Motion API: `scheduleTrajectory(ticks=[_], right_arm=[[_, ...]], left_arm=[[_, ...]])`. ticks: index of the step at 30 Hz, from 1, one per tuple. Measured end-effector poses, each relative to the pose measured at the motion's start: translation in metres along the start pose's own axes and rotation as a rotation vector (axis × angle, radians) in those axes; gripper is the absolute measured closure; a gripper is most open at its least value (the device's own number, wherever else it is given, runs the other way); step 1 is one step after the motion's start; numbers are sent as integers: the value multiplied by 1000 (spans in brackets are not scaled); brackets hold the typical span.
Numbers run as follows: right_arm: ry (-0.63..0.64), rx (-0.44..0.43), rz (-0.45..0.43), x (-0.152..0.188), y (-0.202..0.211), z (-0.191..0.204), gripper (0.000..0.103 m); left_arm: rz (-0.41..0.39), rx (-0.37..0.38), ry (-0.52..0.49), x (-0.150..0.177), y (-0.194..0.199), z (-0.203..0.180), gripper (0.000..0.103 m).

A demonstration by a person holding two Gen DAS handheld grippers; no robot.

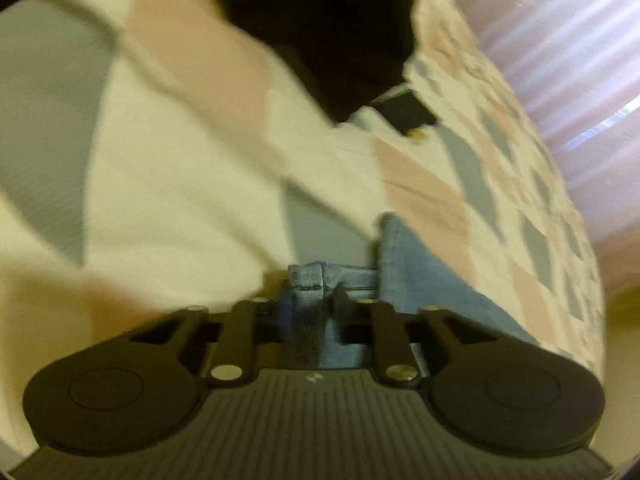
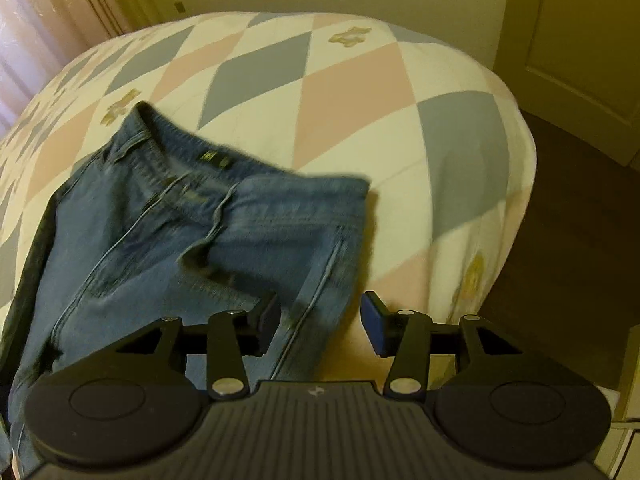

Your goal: Fold clothes

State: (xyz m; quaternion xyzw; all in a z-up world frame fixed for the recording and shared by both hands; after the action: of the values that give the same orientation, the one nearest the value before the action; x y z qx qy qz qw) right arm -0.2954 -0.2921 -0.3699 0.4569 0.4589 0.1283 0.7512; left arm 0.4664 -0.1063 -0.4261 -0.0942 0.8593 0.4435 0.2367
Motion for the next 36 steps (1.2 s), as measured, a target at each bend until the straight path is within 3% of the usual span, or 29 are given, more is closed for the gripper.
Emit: scheduleTrajectory(ticks=[3,6,10,12,14,18,22,25,26,29,32,34,36], right_arm=[[-1,2,-19,21,19,16,55],[-7,-15,-35,39,35,32,55],[35,-58,-8,63,39,59,55],[62,-82,35,74,35,72,55],[89,-107,75,83,33,82,55],[86,-138,116,90,29,88,55],[68,-158,138,98,25,92,52],[59,-168,152,103,17,99,49],[54,-176,153,103,17,102,47],[55,-208,149,100,17,107,47],[60,-234,148,94,15,109,41],[40,-232,153,91,13,106,39],[18,-224,160,91,11,104,39]], left_arm=[[-103,46,-98,-11,54,-9,91],[-189,42,-123,-22,118,11,90],[-61,-116,-129,-4,100,66,86],[8,-204,-211,13,75,80,83],[5,-230,-266,19,74,79,81],[-100,-298,-443,4,109,50,72],[-109,-169,-818,2,110,-13,68],[-62,21,-1275,58,82,-82,53],[-57,53,-1380,78,73,-92,53],[-55,58,-1624,125,36,-106,54],[-57,18,-1756,136,6,-106,57],[-59,20,-1849,136,-2,-107,91],[-71,43,-1910,125,-3,-109,96]])
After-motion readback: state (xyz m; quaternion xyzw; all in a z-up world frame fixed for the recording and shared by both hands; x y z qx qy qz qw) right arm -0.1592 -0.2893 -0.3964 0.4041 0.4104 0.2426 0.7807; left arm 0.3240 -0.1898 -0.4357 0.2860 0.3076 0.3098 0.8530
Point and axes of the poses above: each gripper's, at about its wrist camera, not at the fingertips, and y roughly against the way its jaws point, z to its left, x to its underside, the point moved 1 cm from there along -y, roughly the way its jaws point, and after that the axes turned 9 degrees about -z, right-handed, at the moved point
